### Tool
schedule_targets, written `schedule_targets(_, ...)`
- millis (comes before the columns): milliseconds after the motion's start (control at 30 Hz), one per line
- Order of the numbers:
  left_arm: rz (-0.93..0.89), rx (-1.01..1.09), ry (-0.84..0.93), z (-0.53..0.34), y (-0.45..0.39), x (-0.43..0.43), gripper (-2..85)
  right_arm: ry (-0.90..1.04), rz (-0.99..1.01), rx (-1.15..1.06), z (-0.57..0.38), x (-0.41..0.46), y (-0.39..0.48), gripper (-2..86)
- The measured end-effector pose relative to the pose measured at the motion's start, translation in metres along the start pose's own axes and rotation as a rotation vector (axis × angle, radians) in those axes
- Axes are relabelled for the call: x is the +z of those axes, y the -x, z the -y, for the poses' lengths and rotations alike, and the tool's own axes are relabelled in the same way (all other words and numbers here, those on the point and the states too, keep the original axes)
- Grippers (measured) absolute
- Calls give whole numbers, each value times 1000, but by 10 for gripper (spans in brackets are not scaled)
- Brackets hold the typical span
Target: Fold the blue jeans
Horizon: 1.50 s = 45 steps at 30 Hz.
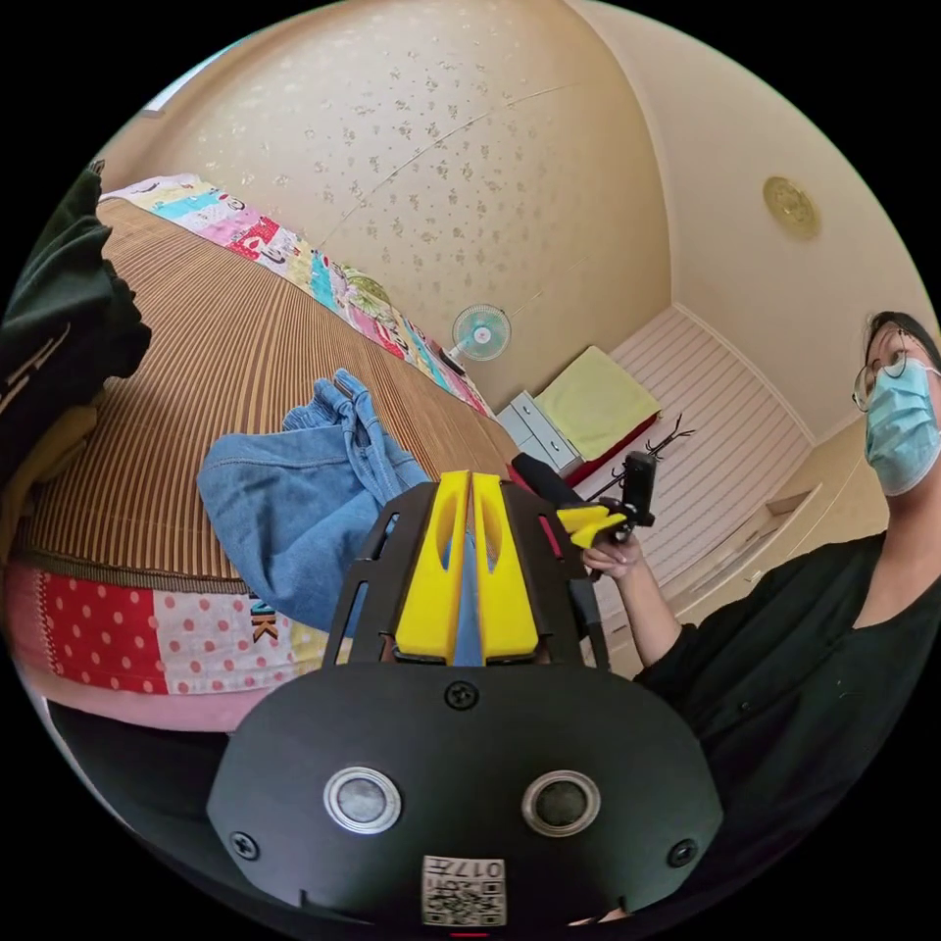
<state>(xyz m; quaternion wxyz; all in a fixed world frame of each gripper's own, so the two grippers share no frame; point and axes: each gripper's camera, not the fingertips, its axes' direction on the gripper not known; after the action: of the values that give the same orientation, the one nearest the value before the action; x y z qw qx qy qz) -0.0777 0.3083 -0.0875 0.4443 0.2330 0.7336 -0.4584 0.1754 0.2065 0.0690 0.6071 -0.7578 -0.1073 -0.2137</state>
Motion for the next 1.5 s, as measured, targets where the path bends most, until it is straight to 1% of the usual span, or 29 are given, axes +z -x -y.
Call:
schedule_targets(33,12,-5,3,-2,-3,3,-10,-2,-52,82,28,14,-16,99)
schedule_targets(100,35,-9,6,-4,-9,5,-10,-59,-79,99,63,35,-31,108)
schedule_targets(133,57,-8,7,-6,-13,5,-10,-104,-116,145,84,48,-41,108)
schedule_targets(200,102,-17,9,-9,-17,5,-9,-117,-193,238,113,69,-57,120)
schedule_targets(267,159,-36,23,-13,-22,5,-7,-68,-364,322,143,102,-72,132)
schedule_targets(333,195,-55,27,-16,-24,5,-4,-15,-471,348,155,124,-82,137)
schedule_targets(433,231,-58,21,-19,-27,5,3,102,-482,360,154,152,-103,124)
schedule_targets(500,239,-59,15,-19,-26,8,8,110,-485,369,143,147,-112,93)
schedule_targets(533,231,-66,13,-17,-24,12,12,65,-424,361,132,132,-115,67)
schedule_targets(567,213,-74,15,-14,-22,18,17,-30,-322,378,117,108,-119,51)
schedule_targets(600,206,-77,15,-12,-22,21,24,-72,-266,394,108,95,-122,48)
schedule_targets(633,203,-85,14,-8,-21,29,38,-145,-153,414,92,69,-130,43)
schedule_targets(667,215,-94,13,-4,-21,37,60,-217,-47,403,75,42,-134,39)
schedule_targets(767,194,-101,23,13,-25,60,117,-356,159,307,34,-24,-126,35)
schedule_targets(800,175,-98,21,16,-27,64,125,-374,190,288,27,-35,-123,34)
schedule_targets(867,60,-59,-15,27,-42,77,145,-426,330,216,0,-69,-111,32)
schedule_targets(900,25,-44,-30,29,-47,79,146,-443,369,211,-7,-76,-109,32)
schedule_targets(967,-96,-35,-66,32,-58,89,148,-543,528,261,-40,-98,-115,30)
schedule_targets(1000,-117,-34,-70,31,-60,91,148,-579,580,285,-50,-102,-121,30)
schedule_targets(1033,-163,-20,-70,29,-64,97,151,-628,701,301,-68,-108,-133,30)
schedule_targets(1067,-202,-10,-65,25,-69,102,150,-659,813,276,-82,-110,-146,29)
schedule_targets(1100,-211,-8,-58,22,-72,105,148,-666,872,276,-88,-109,-153,29)
schedule_targets(1167,-212,-30,-43,11,-78,113,146,-679,1101,329,-111,-100,-179,28)
schedule_targets(1267,-257,-22,-45,0,-80,113,141,-744,1255,353,-133,-94,-186,28)
schedule_targets(1300,-271,-15,-47,-1,-81,112,138,-759,1274,351,-135,-95,-185,28)
schedule_targets(1400,-348,20,-58,-6,-83,108,98,-841,1377,304,-146,-102,-187,28)
schedule_targets(1433,-382,38,-59,-7,-85,105,72,-865,1411,279,-149,-107,-189,28)
schedule_targets(1467,-372,43,-60,-7,-86,101,39,-899,1442,260,-151,-114,-193,28)
schedule_targets(1500,-362,50,-63,-7,-87,98,32,-918,1456,252,-153,-118,-196,28)
